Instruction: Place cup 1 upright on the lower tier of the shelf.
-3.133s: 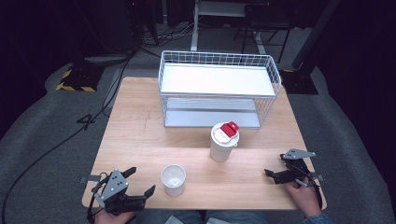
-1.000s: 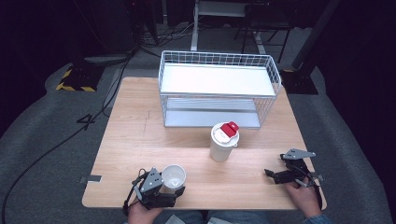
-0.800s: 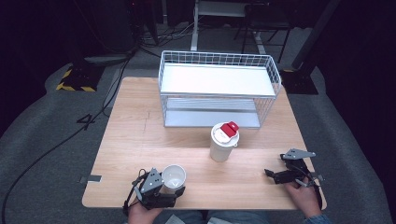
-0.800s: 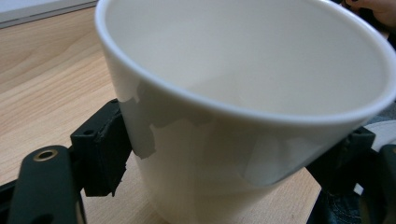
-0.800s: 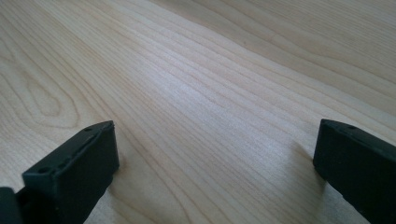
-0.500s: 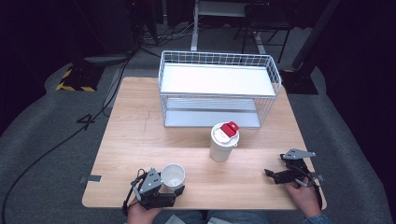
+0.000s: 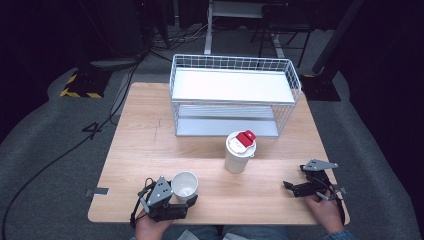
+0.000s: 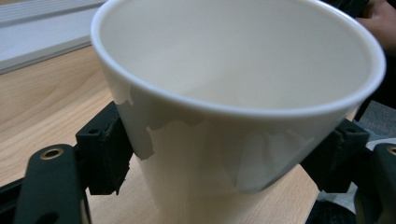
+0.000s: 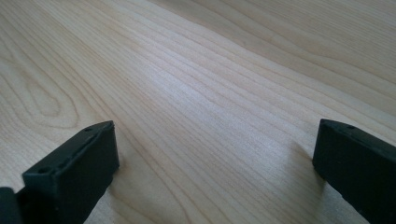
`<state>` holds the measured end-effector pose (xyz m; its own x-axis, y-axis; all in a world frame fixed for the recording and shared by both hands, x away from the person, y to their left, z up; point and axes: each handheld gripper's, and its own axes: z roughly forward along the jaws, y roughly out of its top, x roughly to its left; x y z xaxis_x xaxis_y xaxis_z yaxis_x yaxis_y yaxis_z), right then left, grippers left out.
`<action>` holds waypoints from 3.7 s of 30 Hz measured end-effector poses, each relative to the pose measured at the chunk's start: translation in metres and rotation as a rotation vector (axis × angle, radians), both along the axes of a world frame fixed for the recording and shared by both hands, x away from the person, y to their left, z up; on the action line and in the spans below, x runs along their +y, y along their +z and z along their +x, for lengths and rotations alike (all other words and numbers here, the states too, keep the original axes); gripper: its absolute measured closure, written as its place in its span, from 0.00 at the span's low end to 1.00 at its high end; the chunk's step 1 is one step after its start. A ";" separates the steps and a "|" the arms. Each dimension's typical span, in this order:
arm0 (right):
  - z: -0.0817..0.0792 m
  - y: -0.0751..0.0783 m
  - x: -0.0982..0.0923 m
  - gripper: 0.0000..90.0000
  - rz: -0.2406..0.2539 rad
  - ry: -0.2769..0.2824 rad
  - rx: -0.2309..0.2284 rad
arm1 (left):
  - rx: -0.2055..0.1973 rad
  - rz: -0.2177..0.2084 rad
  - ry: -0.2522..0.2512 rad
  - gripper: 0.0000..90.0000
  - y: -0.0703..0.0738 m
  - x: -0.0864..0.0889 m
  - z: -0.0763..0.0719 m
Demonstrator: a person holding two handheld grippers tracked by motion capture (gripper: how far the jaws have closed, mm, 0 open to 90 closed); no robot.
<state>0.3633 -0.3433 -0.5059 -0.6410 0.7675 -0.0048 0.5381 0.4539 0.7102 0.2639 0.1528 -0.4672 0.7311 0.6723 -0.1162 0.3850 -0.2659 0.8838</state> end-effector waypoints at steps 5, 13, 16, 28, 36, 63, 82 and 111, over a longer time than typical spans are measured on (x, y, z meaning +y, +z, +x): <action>0.000 0.000 0.000 0.01 -0.001 -0.001 0.000 | 0.001 -0.021 0.012 0.24 0.008 0.003 0.006; 0.001 0.000 0.001 0.01 0.001 0.000 -0.002 | -0.009 -0.031 0.037 0.24 0.021 0.003 0.019; 0.001 0.000 0.001 0.01 0.000 -0.001 -0.002 | -0.018 -0.032 0.036 0.24 0.026 0.004 0.024; 0.001 0.000 0.001 0.01 0.001 -0.005 -0.001 | -0.070 -0.038 0.053 0.24 0.045 -0.003 0.047; 0.001 0.000 0.001 0.01 0.001 -0.005 -0.002 | -0.110 -0.030 0.070 0.24 0.053 -0.013 0.066; 0.001 0.000 0.001 0.01 0.001 -0.005 -0.002 | -0.156 0.035 0.129 0.24 0.052 -0.033 0.139; 0.001 0.000 0.001 0.01 0.000 -0.008 -0.002 | -0.151 0.047 0.195 0.24 0.034 -0.060 0.180; 0.001 0.000 0.001 0.01 0.001 -0.007 -0.004 | -0.153 0.027 0.264 0.24 0.002 -0.083 0.226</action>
